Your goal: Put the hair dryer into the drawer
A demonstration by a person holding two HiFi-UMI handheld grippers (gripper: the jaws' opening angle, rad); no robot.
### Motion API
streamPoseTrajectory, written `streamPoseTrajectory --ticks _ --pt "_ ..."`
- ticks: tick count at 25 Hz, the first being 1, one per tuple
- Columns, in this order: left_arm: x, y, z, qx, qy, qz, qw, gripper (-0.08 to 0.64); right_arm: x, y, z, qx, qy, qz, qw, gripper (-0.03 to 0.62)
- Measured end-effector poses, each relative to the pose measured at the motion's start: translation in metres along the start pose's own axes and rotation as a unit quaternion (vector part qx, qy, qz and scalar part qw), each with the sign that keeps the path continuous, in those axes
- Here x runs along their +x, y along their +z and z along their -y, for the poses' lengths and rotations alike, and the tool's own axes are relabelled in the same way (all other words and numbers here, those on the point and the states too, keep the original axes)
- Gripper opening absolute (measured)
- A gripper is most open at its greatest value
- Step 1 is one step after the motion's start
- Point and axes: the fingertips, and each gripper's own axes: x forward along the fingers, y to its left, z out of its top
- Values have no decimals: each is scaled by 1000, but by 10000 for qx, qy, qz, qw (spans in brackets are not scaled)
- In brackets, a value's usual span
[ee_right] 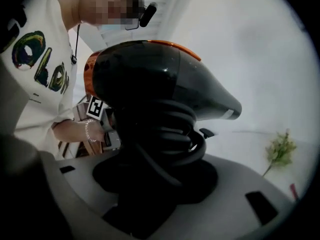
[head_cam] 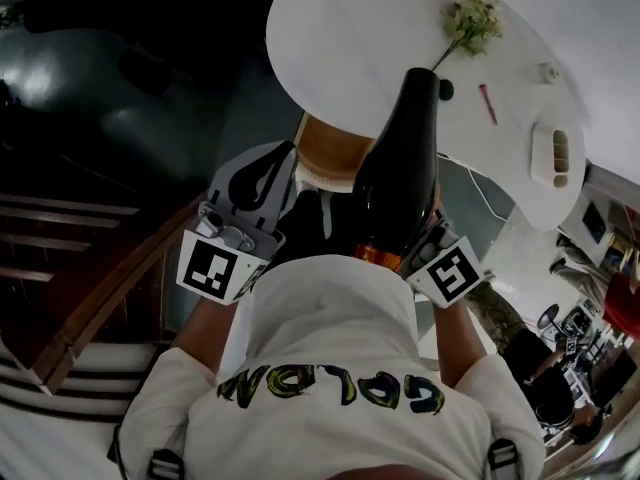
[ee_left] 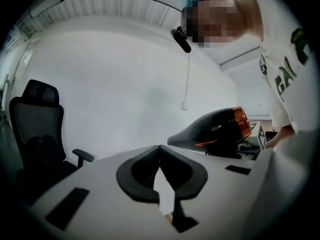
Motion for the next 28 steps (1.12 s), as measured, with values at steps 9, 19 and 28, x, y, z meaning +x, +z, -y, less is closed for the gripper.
streamPoseTrajectory --ticks 9,19,28 --pt "-2 -79 -20 -378 -1 -390 9985 11 33 -78 -37 719 1341 -660 9861 238" --pt "-13 -161 -18 -683 -181 -1045 9920 11 39 -150 -72 1251 2330 -1279 9559 238" --pt "-4 -206 -1 -822 -301 -1445 9856 11 32 -193 -60 1767 2584 -1628 9357 238"
